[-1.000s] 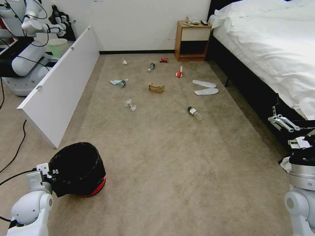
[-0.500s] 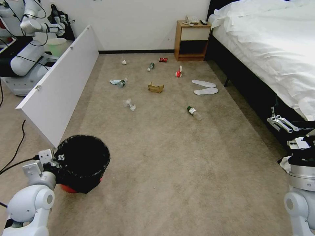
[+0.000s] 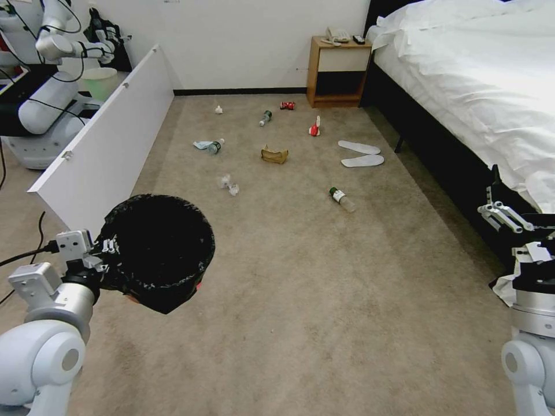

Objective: Pick up the trash bin, then pick up the garbage from the floor and place it into the trash bin.

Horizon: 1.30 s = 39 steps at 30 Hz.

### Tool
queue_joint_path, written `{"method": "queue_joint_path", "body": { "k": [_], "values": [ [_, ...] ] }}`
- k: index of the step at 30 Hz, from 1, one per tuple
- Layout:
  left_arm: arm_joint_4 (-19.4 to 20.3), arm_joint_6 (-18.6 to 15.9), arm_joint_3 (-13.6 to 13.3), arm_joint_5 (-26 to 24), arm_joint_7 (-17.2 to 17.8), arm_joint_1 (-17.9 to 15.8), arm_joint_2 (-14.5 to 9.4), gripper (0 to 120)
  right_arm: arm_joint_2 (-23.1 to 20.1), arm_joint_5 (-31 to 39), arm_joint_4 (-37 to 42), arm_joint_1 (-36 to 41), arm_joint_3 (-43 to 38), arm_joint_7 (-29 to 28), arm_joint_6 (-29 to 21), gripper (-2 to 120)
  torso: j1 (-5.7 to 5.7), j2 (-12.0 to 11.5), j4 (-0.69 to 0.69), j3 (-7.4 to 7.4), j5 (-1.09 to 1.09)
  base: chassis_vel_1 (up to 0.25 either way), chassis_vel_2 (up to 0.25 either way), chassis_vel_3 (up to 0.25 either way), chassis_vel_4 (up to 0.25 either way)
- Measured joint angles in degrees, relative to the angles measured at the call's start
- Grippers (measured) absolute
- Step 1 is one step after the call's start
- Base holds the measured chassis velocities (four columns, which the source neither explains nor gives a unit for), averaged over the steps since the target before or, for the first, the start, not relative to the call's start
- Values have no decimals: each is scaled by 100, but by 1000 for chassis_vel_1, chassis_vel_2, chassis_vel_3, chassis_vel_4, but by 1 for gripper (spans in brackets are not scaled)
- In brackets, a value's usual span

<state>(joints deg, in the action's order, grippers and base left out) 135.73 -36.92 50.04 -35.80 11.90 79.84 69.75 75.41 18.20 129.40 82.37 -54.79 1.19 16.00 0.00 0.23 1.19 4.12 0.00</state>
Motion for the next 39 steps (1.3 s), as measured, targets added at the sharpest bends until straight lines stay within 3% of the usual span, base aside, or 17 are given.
{"method": "queue_joint_path", "body": {
  "k": [10, 39],
  "values": [
    [246, -52, 22, -261, -51, 48, -22, 4, 21, 92, 37, -15, -25, -440, -269, 100, 0, 1, 0, 0, 0, 0, 0, 0, 0],
    [186, -39, 40, -302, -87, -15, -52, 4, 89, 161, 129, 3, -16, -358, -229, 100, 0, 1, 1, 0, -1, -24, 21, 24, -20]
  ]
}}
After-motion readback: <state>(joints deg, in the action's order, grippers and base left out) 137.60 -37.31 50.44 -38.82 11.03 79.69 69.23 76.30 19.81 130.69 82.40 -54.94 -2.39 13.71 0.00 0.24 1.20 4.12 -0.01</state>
